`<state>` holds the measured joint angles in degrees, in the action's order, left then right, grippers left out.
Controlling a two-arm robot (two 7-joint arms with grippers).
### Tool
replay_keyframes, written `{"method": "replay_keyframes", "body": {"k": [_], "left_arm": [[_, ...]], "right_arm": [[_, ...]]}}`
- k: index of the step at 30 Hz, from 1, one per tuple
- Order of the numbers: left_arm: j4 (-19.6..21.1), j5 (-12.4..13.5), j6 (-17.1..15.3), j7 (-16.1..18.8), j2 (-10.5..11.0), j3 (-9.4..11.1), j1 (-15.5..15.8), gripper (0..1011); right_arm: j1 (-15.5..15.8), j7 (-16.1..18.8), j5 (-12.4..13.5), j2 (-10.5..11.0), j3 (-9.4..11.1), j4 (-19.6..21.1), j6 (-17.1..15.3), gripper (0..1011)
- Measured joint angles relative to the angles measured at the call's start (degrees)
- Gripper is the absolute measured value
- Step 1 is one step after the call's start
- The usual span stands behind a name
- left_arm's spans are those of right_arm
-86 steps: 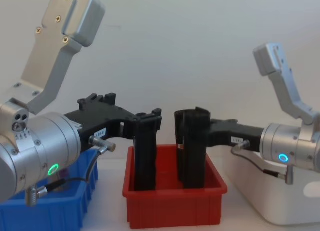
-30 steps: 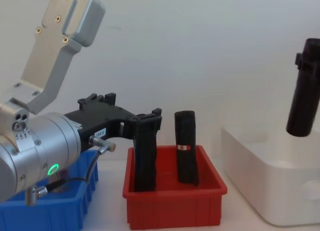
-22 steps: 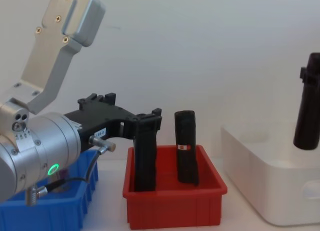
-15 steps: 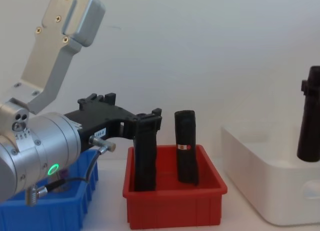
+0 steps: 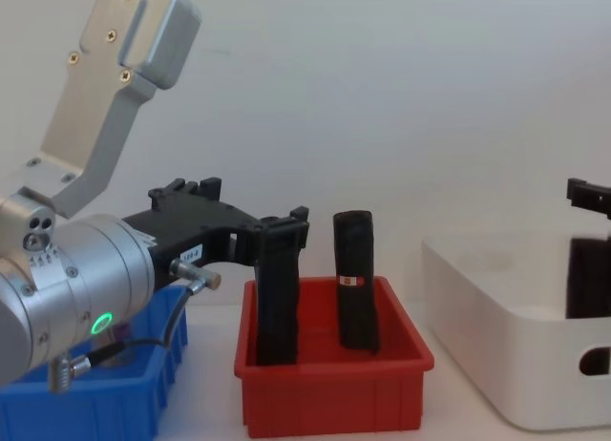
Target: Pick the cotton swabs from the blue box and place them into the white box.
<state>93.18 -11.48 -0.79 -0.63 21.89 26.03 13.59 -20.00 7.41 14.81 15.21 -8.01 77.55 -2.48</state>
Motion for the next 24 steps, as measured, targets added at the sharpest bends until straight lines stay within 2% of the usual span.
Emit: {"method": "replay_keyframes", "body": {"k": [2, 4, 6, 9, 24], "left_arm": [[0.0, 0.0, 0.0, 0.0, 0.0, 0.0, 0.0, 1004], [0.0, 0.0, 0.0, 0.0, 0.0, 0.0, 0.0, 1004], [0.0, 0.0, 0.0, 0.0, 0.0, 0.0, 0.0, 1004], [0.0, 0.0, 0.0, 0.0, 0.0, 0.0, 0.0, 1004], [0.0, 0.0, 0.0, 0.0, 0.0, 0.0, 0.0, 1004]], "right_arm": [[-0.01, 0.02, -0.02, -0.01, 0.03, -0.05, 0.0, 853], [-0.01, 0.04, -0.03, -0.01, 0.05, -0.06, 0.03, 871], [0.0, 0.06, -0.04, -0.02, 0.08, -0.06, 0.2, 952], [0.04, 0.08, -0.04, -0.02, 0.11, 0.04, 0.41, 997], [0.33, 0.17, -0.01, 0.0, 0.21, 0.67, 1.14, 1001]]}}
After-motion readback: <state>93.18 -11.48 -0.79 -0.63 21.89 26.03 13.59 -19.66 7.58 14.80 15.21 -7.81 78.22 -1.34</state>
